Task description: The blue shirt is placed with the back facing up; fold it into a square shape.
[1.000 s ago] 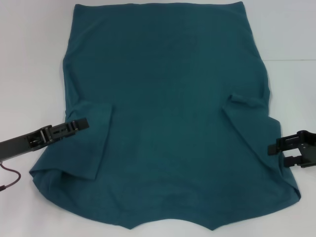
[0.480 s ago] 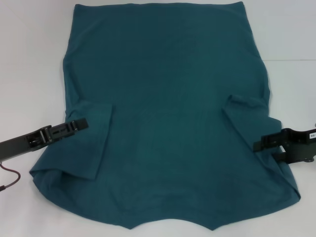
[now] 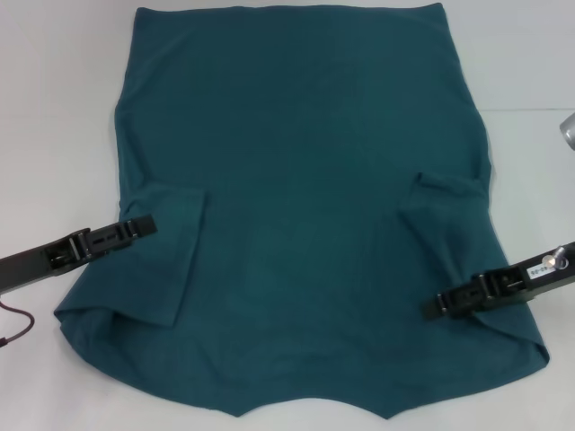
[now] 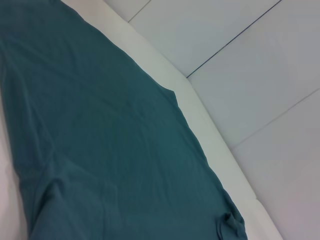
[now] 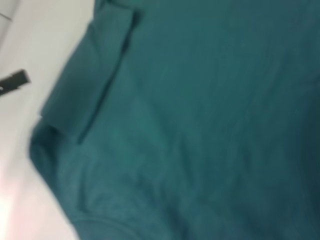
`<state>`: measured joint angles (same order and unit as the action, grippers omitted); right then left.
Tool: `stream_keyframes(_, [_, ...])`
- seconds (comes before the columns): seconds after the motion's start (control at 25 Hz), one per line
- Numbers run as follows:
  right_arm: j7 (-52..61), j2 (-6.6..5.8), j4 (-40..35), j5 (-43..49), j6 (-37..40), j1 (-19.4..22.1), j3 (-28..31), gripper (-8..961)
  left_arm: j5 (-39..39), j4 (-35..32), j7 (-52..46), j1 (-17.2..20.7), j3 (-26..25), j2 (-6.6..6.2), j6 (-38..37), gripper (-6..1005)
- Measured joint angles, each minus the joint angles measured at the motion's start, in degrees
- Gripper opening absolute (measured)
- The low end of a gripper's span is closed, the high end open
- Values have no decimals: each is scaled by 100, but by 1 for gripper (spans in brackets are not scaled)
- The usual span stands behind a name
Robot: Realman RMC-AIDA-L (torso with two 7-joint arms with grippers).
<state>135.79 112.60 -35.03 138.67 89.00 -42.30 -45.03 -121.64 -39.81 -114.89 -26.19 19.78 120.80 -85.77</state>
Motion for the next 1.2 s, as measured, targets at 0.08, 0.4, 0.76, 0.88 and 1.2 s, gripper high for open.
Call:
stream_keyframes(0.08, [96,-14,-88,101,-41,15,-44,690,0,0,-11,7,0,-2,5,792])
stream_keyframes(0.4, [389,-436,-257,86,-50,304,1083,683,0,-20,-323,85,-139,-30,-98,793])
stream_keyframes(0.76, [342,-710,-269,-371,-29,607,1806,682,-746,-591,-2676,398,-140,-212,-733,792])
stream_keyframes(0.88, [334,-724,-270,-374,-49,607,1811,681,-884,-759,-2938,516,-160,-215,-837,792])
stream_keyframes(1.2, [272,-727,-274,-376,-63,603,1818,680,-1191,-779,-3295,713,-402,-196,-587,780])
